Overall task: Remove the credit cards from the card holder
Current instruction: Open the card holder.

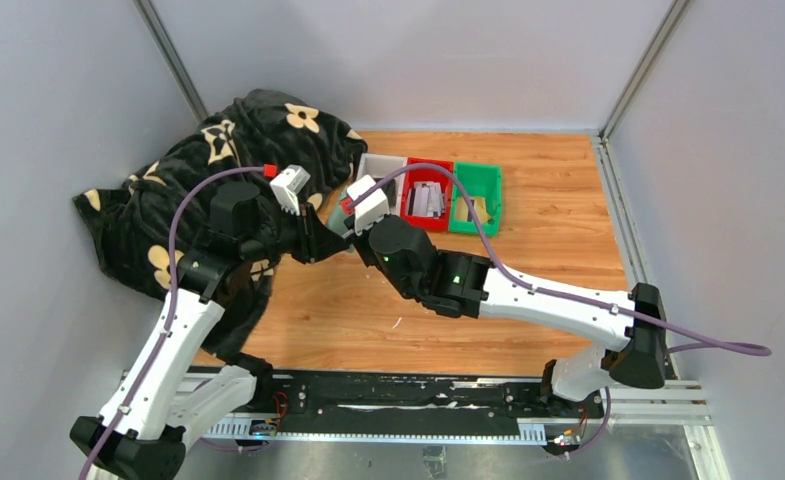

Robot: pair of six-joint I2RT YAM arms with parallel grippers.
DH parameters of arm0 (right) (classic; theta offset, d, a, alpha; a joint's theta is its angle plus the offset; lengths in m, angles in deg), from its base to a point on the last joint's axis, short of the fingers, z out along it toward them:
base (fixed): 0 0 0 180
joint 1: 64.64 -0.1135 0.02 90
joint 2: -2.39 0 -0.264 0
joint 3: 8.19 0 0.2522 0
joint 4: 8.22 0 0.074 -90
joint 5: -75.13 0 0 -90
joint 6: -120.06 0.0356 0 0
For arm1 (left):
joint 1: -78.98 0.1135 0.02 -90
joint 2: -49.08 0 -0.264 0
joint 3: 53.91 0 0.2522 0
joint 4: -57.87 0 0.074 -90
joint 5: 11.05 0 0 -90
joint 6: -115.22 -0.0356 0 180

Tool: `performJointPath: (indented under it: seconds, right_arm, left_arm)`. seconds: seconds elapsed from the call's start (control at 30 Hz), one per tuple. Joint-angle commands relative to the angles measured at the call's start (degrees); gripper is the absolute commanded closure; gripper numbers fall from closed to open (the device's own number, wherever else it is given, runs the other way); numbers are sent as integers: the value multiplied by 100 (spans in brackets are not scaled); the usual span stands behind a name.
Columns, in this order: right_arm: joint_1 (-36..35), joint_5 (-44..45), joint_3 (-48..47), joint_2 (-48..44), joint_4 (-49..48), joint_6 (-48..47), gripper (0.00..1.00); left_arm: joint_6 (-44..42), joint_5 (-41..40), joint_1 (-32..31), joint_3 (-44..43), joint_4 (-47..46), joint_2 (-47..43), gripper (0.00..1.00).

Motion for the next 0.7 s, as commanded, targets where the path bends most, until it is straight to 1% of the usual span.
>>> performJointPath:
  seconds: [0.0,0.1,0.13,0.2,0.3,0.37,0.4,0.47,0.5,0.6,0.67]
  right_arm:
    - [5,820,283,55,-240,250,100]
    - [-22,964,491,-87,-234,616,100]
    - [-24,982,577,-212,-226,864,97]
    - [-22,907,787,-455,-239,1213,88]
    - [25,629,1132,-875,-246,1802,79]
    - [121,292,1329,-1132,-210,2110,68]
    - [213,2,1422,-1263,-98,2319,63]
    - [489,-568,1529,-1513,27,2626,56]
    - [689,-1161,1597,-1643,126,2793,53]
    - [1367,-2404,1746,-2033,221,3161,44]
    - [1832,-3620,1773,-2268,221,3232,37]
  left_arm:
    - [-195,434,31,-259,-123,-76,100]
    - [-334,348,92,-317,-111,-48,100]
    - [-396,291,123,-332,-114,-39,100]
    - [-439,258,179,-341,-181,-46,100]
    - [-559,270,206,-388,-214,-64,100]
    - [-642,331,206,-439,-206,-65,100]
    - [-669,366,206,-482,-200,-68,100]
    - [-742,489,215,-523,-195,-57,100]
    - [-788,579,215,-551,-192,-68,100]
    - [-1000,887,215,-626,-118,-80,100]
    - [-1167,1093,215,-695,-29,-96,100]
